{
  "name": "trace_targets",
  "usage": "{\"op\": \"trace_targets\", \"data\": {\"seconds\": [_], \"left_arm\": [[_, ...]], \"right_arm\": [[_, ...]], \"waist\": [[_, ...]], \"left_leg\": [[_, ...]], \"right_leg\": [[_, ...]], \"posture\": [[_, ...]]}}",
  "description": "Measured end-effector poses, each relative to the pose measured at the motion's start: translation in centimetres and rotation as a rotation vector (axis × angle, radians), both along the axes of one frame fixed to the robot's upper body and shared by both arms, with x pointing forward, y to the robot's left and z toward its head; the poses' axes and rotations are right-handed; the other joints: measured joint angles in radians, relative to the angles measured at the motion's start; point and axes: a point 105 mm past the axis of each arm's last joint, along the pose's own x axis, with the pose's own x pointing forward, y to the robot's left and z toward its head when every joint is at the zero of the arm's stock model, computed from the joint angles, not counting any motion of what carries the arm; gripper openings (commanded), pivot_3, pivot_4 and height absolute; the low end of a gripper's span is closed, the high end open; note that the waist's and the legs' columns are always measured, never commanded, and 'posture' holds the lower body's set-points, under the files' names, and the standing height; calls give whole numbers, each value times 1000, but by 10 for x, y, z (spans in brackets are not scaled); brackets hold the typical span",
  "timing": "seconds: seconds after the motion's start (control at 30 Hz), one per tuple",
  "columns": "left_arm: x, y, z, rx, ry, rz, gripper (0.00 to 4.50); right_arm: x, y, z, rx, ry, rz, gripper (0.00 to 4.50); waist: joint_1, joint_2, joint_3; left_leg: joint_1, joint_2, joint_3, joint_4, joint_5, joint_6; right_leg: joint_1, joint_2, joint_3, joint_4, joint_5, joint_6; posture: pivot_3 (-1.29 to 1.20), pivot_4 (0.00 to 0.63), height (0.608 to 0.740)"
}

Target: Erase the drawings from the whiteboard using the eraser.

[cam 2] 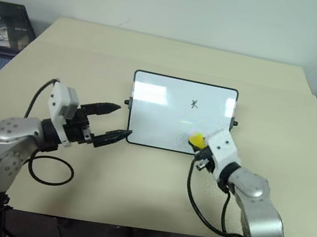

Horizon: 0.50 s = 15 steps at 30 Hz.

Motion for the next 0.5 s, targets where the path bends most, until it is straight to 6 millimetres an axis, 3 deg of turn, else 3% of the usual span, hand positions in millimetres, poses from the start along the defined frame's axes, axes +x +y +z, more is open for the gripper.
{"op": "trace_targets", "data": {"seconds": [0.17,0.5], "left_arm": [[0,-6,1,6,2,-40,4500],[3,-7,-1,20,13,-62,4500]], "right_arm": [[-7,-13,-7,-39,21,-36,1196],[-4,-19,25,-40,-67,-39,1196]], "waist": [[2,0,0],[3,0,0]], "left_leg": [[0,-1,0,1,0,0],[0,-1,1,1,0,0]], "right_leg": [[0,0,0,0,0,0],[0,0,0,0,0,0]], "posture": [[0,150,740],[0,150,740]]}}
